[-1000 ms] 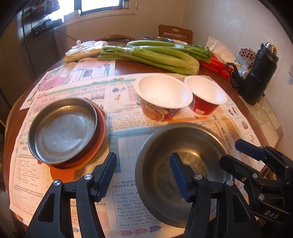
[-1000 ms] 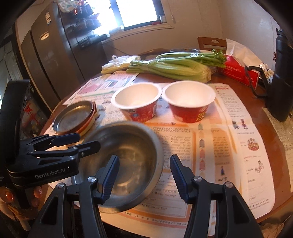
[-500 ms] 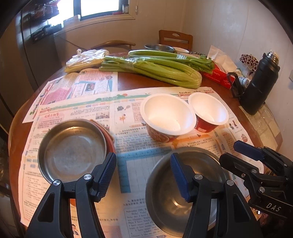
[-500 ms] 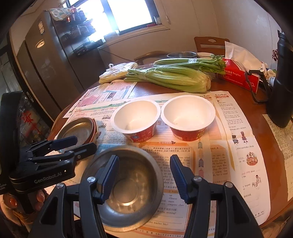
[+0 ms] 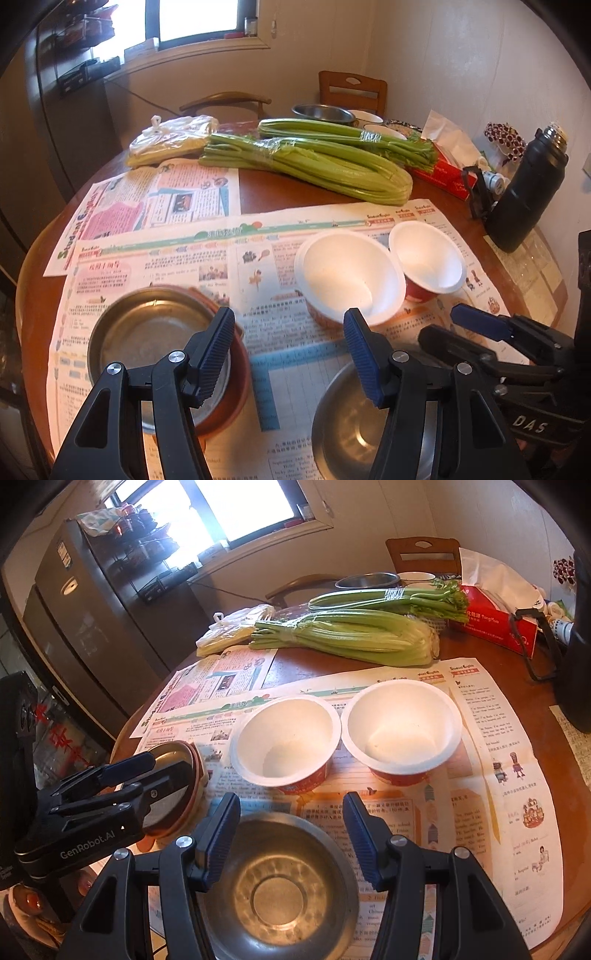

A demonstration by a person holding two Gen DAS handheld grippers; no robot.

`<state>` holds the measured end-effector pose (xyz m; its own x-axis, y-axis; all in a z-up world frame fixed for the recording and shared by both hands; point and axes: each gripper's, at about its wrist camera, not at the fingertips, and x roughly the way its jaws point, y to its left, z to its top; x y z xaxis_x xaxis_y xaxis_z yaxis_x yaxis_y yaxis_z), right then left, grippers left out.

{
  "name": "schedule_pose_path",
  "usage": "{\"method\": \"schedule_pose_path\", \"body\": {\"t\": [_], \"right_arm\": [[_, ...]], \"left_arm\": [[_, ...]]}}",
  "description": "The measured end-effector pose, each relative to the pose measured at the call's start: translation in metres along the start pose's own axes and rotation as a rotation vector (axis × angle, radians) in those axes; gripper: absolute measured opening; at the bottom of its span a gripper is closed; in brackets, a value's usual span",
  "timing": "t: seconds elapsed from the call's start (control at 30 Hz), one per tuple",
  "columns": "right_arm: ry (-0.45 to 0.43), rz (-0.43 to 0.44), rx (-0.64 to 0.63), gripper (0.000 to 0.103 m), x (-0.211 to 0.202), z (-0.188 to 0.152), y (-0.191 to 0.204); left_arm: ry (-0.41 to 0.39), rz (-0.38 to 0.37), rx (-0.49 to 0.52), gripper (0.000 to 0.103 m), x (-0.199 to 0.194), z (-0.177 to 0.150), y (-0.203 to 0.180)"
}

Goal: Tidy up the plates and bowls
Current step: 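Move the left tool to the larger white-rimmed paper bowl and grasp its rim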

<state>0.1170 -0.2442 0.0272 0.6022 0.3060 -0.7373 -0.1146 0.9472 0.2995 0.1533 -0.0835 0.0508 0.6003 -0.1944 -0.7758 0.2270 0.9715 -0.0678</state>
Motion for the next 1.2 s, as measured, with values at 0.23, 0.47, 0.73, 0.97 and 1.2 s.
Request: {"method": "schedule_pose_path", "body": {"t": [0.23, 0.47, 0.73, 0.97, 1.2], "right_arm": [[0.013, -0.021, 0.006, 0.057, 0.016, 0.007, 0.002], [0.032, -0.036, 0.009, 0.057, 0.032, 0.012, 0.002], [0.056, -0.058, -0.001, 0.057, 0.05, 0.018, 0.001], [0.059, -0.071, -0.014, 0.056, 0.059, 0.022, 0.002], [0.069, -0.06, -0.04, 0.056, 0.068, 0.024, 0.008]], "left_arm": [[0.022, -0.016, 0.001, 0.063, 0.023, 0.017, -0.001], [0.06, -0.027, 0.015, 0.063, 0.049, 0.029, -0.002], [0.124, -0.05, 0.0, 0.063, 0.085, 0.041, 0.0], [0.157, -0.095, -0.01, 0.061, 0.103, 0.043, 0.0], [0.188, -0.147, -0.001, 0.035, 0.117, 0.04, -0.003]]}}
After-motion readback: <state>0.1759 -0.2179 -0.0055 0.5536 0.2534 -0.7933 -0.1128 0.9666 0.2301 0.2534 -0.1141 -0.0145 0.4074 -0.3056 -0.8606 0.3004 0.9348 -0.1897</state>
